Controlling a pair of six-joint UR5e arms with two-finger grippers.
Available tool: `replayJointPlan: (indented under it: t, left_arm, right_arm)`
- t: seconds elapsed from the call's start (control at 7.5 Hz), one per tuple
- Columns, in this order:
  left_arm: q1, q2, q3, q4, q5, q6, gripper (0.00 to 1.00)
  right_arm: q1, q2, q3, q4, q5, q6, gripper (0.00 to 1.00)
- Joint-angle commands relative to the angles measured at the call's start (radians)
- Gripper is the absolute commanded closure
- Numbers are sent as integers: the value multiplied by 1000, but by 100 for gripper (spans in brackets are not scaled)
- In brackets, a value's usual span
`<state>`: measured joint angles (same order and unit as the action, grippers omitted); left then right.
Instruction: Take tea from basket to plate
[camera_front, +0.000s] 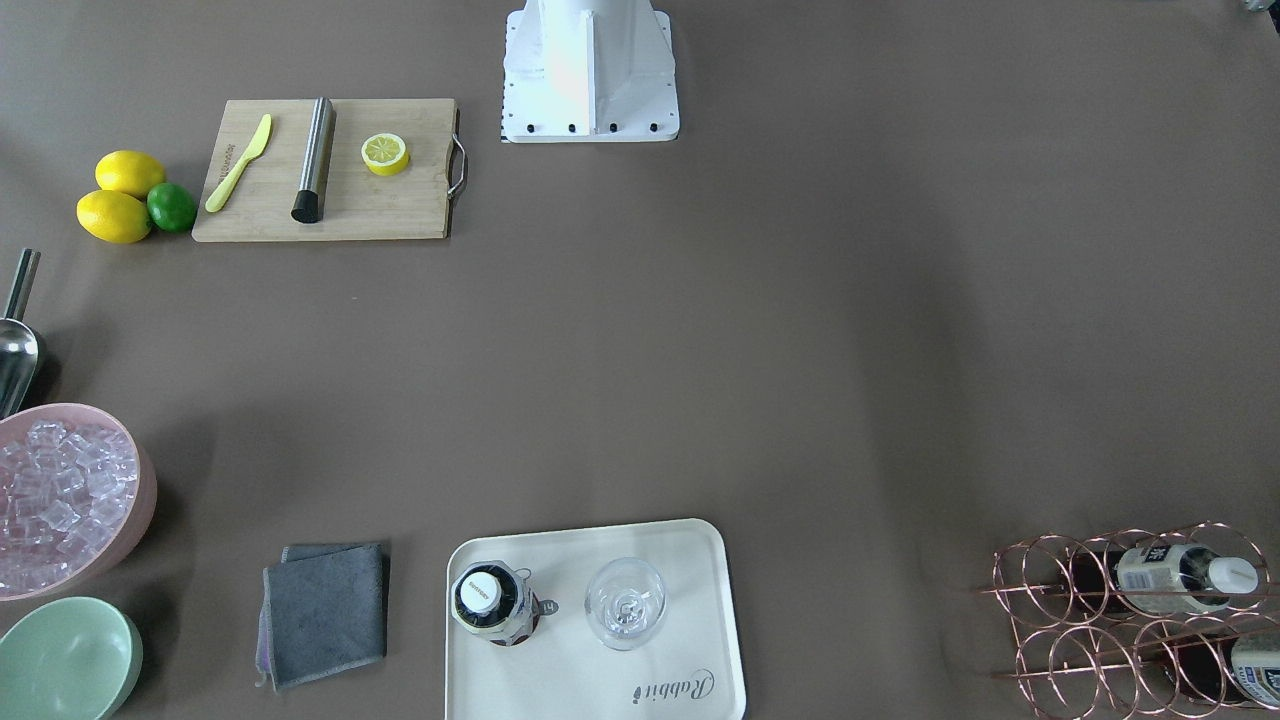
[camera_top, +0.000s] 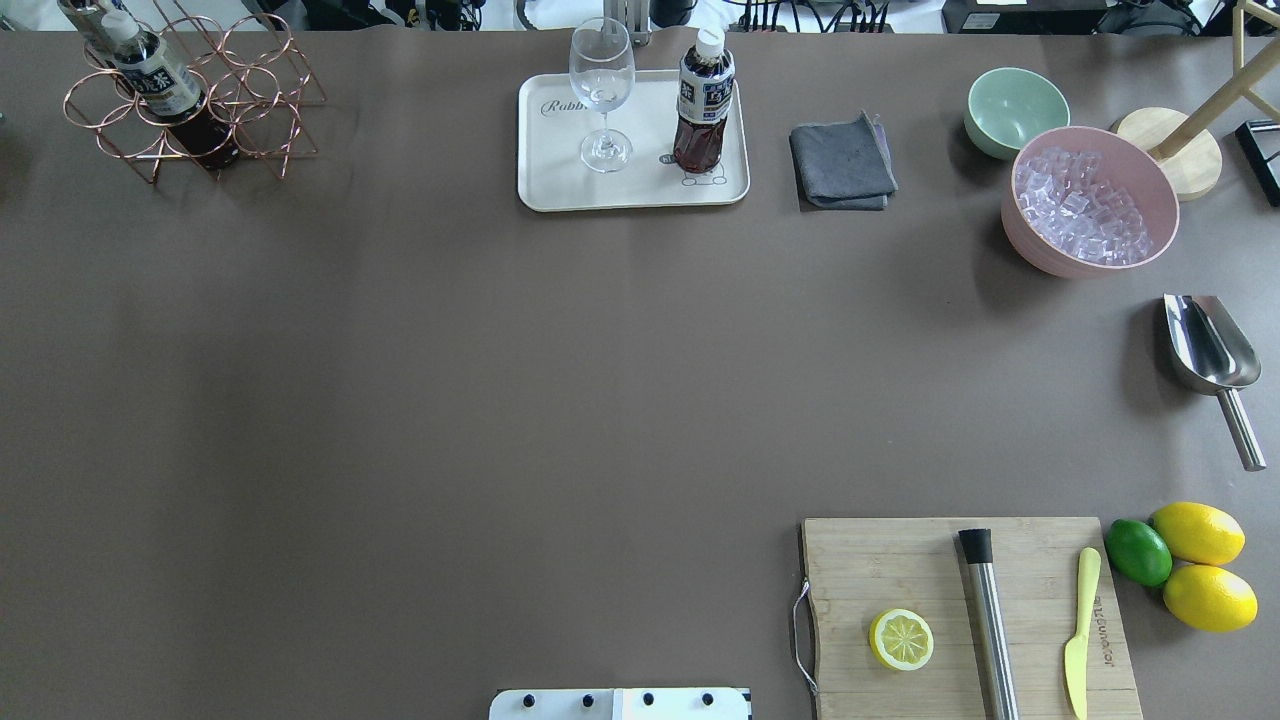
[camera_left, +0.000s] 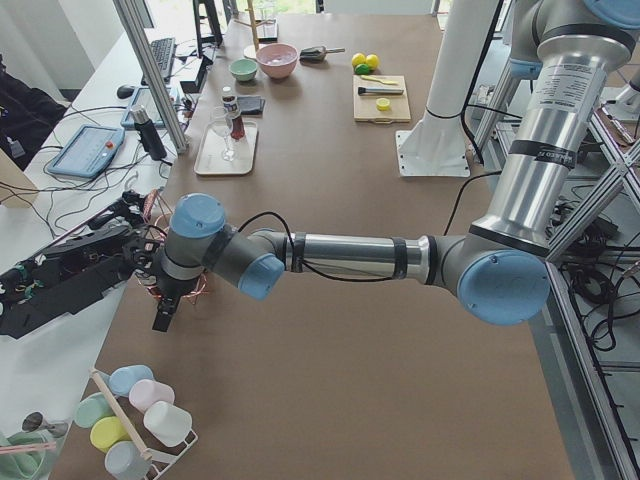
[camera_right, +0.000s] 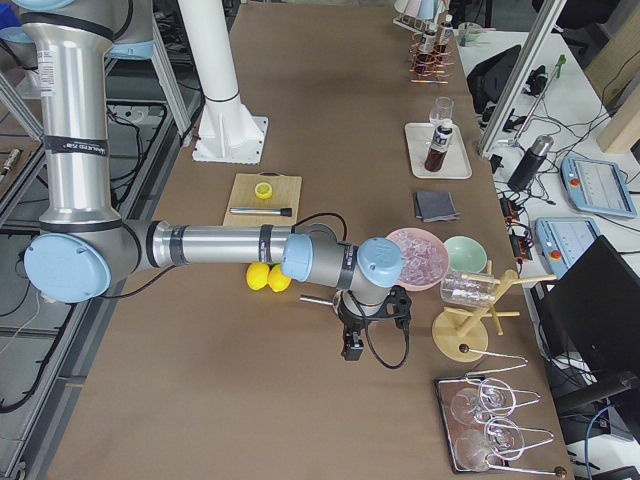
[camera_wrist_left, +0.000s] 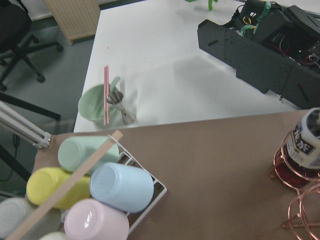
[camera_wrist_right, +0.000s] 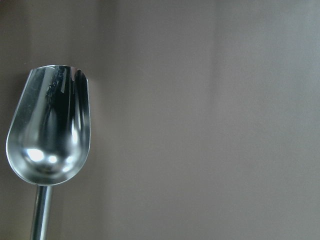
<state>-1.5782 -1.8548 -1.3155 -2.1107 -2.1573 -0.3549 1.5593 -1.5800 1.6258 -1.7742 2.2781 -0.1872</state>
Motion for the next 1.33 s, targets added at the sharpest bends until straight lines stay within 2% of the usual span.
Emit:
replayJointPlan:
  t: [0.0, 0.13, 0.27, 0.4, 0.67, 0.93, 1.07, 1.2]
  left_arm:
    - [-89, 41, 1, 149, -369, 5, 2]
    - [-95, 80, -4, 153, -418, 4, 2]
    - [-107, 112, -23, 150, -420, -1, 1]
    - [-108, 197, -95, 134, -412, 5, 1]
    - [-89, 212, -106, 140, -409, 7, 1]
    - [54, 206, -106, 161, -400, 14, 2]
    - [64, 207, -129, 182, -366, 17, 1]
    - [61, 206, -155, 290, -340, 55, 1]
  right_arm:
    - [1, 0, -3, -1, 0, 0, 0]
    - [1, 0, 0, -1, 0, 0, 0]
    - [-1, 0, 2, 1, 0, 0, 0]
    - [-1, 0, 0, -1, 0, 0, 0]
    - [1, 0, 0, 1, 1, 0, 0]
    - [-1, 0, 0, 1, 1, 0, 0]
    - [-1, 0, 2, 1, 1, -2, 0]
    - [-1, 0, 0, 1, 1, 0, 0]
